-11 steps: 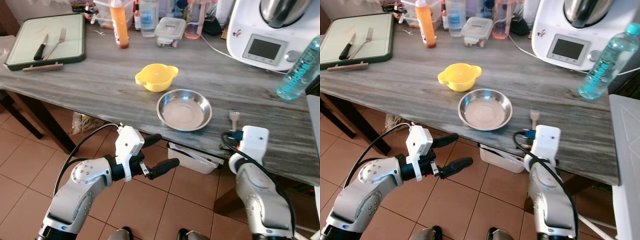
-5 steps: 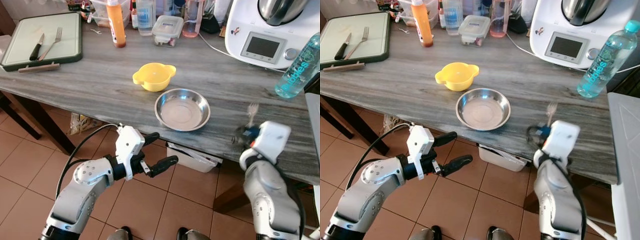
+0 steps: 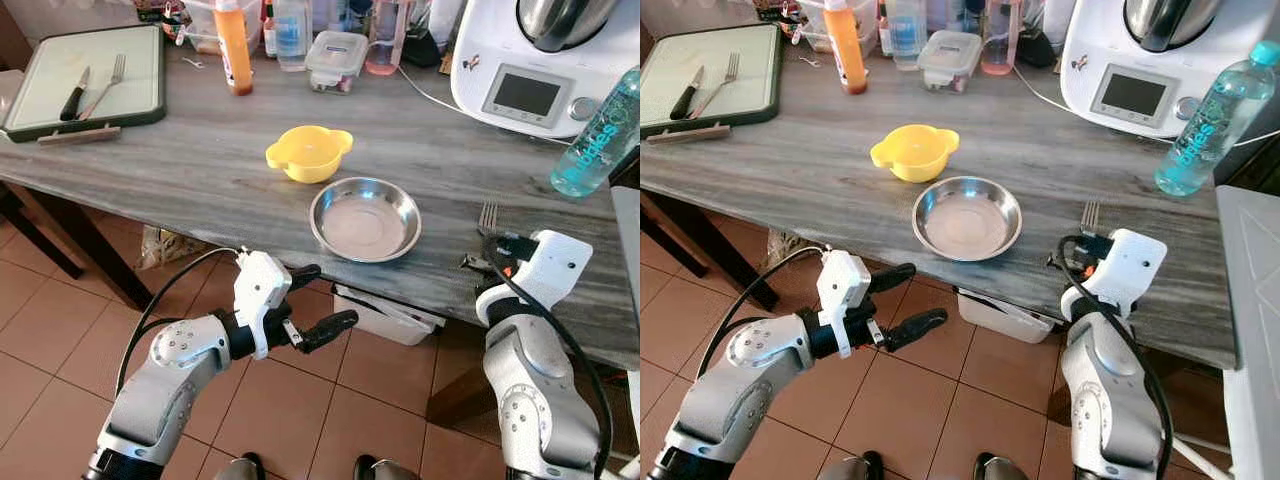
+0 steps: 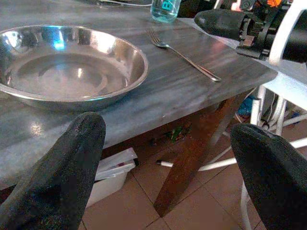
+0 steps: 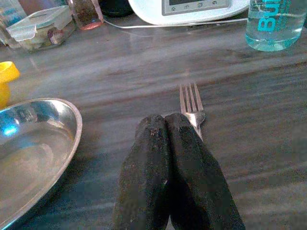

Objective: Setting the table

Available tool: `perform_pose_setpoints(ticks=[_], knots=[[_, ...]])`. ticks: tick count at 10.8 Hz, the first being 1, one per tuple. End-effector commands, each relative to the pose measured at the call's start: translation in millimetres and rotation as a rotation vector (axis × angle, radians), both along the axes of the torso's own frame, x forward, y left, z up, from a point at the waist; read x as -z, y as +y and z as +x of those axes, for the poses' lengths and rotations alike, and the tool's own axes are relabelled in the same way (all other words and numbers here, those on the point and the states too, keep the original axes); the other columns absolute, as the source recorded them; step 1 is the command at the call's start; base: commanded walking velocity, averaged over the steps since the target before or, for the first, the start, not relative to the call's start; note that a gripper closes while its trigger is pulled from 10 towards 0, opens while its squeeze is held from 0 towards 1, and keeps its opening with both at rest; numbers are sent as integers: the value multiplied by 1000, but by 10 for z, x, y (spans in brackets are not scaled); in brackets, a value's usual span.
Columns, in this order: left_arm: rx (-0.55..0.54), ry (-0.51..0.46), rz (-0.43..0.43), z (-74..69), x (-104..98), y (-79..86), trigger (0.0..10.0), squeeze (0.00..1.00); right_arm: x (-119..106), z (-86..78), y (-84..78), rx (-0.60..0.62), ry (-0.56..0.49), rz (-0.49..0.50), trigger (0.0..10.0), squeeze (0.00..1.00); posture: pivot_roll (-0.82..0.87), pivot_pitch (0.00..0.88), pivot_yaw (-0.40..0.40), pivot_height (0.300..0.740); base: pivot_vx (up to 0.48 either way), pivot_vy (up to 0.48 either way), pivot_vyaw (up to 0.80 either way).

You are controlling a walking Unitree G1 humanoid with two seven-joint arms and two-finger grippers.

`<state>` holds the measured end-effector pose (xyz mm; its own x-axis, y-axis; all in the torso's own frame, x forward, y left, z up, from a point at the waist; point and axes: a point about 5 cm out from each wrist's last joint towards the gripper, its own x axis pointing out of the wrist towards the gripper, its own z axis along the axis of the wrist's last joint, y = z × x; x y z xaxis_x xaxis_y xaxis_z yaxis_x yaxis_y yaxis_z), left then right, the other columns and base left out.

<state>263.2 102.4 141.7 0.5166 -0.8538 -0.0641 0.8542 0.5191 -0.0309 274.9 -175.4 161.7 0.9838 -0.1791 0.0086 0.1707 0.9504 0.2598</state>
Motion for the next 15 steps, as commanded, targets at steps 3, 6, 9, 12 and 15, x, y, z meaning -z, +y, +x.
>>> perform_pose_setpoints(ticks=[3, 6, 9, 12, 15], knots=[[3, -2, 14, -6, 13, -36, 10000, 0, 29, -48, -181, 92, 33, -213, 0, 0, 121, 165, -17, 740, 0, 0, 0], [-2, -3, 10, -8, 13, -57, 10000, 0, 189, 41, -374, 161, 119, -270, 10000, 0, 125, 170, -24, 740, 0, 0, 0], [-2, 1, 8, -35, 7, -65, 10000, 0, 227, 252, -432, 208, 172, -264, 10000, 0, 129, 186, -22, 740, 0, 0, 0], [-2, 9, 11, -55, 24, -60, 10000, 0, 245, 410, -385, 192, 180, -234, 10000, 1000, 132, 193, -25, 740, 0, 0, 0], [-5, 13, 12, -69, 34, -53, 10000, 0, 274, 453, -253, 165, 178, -186, 10000, 1000, 136, 197, -26, 740, 0, 0, 0]])
